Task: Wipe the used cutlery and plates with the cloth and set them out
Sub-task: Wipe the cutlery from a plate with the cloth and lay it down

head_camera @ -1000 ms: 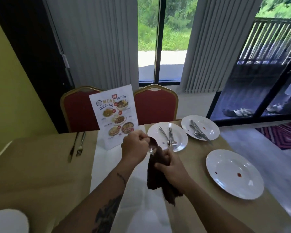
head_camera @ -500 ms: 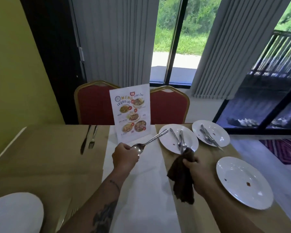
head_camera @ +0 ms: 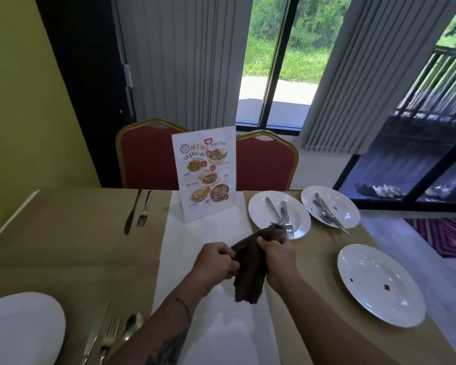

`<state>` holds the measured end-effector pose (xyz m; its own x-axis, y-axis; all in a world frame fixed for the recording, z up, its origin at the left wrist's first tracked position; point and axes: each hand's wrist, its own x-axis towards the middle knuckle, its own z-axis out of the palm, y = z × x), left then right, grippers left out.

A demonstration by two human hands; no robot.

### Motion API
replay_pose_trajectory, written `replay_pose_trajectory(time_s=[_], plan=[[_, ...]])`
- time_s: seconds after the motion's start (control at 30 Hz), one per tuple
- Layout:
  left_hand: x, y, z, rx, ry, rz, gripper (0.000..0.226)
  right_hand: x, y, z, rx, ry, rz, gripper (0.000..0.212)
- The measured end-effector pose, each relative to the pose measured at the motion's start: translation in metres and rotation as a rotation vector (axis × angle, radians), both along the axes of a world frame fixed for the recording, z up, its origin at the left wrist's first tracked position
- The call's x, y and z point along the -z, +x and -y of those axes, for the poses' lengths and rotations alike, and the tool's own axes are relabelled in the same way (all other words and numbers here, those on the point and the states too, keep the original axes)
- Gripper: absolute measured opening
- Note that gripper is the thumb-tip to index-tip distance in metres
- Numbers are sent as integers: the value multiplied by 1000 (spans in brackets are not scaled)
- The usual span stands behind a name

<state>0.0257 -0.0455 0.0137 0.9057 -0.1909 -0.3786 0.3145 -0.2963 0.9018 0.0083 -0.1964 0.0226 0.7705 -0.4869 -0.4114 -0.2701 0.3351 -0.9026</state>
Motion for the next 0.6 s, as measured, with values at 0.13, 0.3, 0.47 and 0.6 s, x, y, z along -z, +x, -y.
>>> replay_pose_trajectory(time_s=[0.13,0.3,0.47,0.6], plan=[[5,1,-25,-29,-47,-84,15,-12,20,5,36,-60,6,26],[17,6,-59,-140,-112,-158,13,-25,44,-14,-61,-127,-2,25],[44,14,-98,-359,-138,-262,12,-37,56,-27,-197,-212,5,23],[76,24,-122,-636,-293,-310,45,-28,60,-36,-342,-317,-54,17]])
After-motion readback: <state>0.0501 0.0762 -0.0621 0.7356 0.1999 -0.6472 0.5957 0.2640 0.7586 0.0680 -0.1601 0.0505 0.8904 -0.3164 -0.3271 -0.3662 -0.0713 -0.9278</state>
